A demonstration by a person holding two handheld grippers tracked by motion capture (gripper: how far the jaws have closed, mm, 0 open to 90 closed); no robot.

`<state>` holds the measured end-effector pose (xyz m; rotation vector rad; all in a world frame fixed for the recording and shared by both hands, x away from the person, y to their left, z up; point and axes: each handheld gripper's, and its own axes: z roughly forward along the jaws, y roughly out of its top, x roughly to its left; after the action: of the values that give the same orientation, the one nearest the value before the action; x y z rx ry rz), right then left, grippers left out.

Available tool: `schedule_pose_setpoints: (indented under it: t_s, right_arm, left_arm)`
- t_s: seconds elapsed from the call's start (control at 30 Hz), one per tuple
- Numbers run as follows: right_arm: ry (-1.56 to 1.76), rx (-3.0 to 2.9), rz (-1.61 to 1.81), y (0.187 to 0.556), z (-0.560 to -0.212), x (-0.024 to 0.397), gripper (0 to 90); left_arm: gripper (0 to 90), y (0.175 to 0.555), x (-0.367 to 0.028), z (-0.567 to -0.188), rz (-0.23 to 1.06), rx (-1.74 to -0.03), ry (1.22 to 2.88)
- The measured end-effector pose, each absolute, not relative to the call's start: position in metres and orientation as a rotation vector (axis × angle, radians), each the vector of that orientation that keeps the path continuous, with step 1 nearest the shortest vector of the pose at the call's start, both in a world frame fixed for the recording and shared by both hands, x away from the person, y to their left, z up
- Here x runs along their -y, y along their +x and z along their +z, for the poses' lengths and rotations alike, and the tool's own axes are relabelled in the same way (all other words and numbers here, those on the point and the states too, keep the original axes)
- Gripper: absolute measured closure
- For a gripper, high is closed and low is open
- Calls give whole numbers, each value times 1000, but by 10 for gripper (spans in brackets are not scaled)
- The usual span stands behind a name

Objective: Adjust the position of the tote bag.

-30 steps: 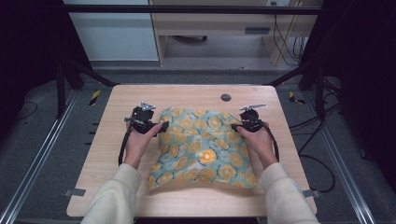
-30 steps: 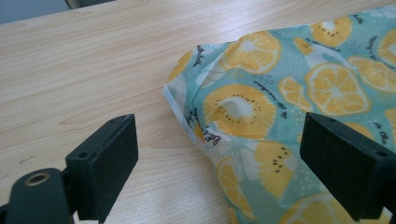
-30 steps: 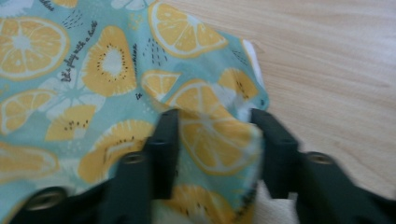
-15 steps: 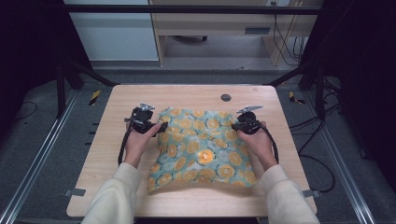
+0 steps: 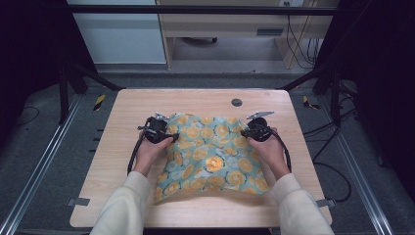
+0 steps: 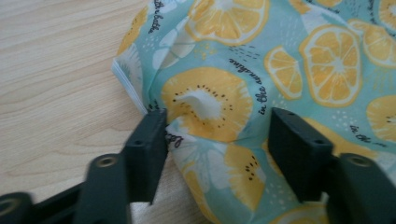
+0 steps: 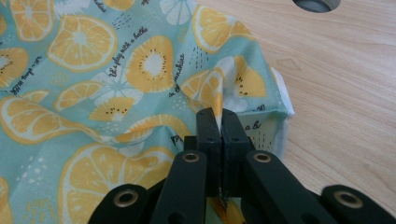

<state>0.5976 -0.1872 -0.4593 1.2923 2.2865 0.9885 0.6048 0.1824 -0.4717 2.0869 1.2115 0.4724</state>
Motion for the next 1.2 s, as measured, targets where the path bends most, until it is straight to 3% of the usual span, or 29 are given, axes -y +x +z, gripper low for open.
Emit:
schedule_pose_setpoints:
  t_s: [0.23,0.4,0.83,1.2]
  right_arm:
    - [1287,-2283,992,597,-458,189,890]
    - [1282,-2286,992,596,-457,187,890]
    - [1239,-2252,1036,590,-444,196,892]
    - [1199,-2178,1093,577,-408,214,894]
  left_arm:
    - [766,601,-184,-472,475,-1177,2071]
    - [862,597,-180,-469,473,-1128,2091]
    - [898,588,-179,-454,529,-1076,2119]
    - [900,579,-171,-412,632,-993,2065]
